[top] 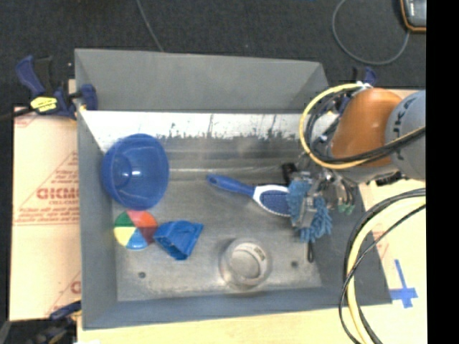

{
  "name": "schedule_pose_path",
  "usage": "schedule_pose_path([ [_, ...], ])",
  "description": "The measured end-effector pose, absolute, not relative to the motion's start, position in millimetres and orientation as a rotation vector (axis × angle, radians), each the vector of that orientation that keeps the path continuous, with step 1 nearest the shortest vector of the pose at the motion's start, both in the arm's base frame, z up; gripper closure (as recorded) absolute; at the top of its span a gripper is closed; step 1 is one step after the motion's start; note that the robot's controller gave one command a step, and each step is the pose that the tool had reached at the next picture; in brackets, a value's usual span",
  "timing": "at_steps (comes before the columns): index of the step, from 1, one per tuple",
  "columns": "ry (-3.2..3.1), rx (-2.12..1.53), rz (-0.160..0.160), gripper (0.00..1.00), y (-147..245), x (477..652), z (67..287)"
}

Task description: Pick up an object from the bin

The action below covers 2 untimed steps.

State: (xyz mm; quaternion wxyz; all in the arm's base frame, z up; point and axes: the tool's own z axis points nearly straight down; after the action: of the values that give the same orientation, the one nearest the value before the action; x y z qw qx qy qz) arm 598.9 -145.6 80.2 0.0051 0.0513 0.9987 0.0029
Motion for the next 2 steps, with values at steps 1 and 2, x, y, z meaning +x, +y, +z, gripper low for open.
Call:
schedule_pose_path([
  [1, 3.127, 0.16, 0.009, 1.0, -145.8, 598.7, 84.4],
  [2, 3.138, 0.159, 0.012, 1.0, -145.2, 595.2, 112.5],
])
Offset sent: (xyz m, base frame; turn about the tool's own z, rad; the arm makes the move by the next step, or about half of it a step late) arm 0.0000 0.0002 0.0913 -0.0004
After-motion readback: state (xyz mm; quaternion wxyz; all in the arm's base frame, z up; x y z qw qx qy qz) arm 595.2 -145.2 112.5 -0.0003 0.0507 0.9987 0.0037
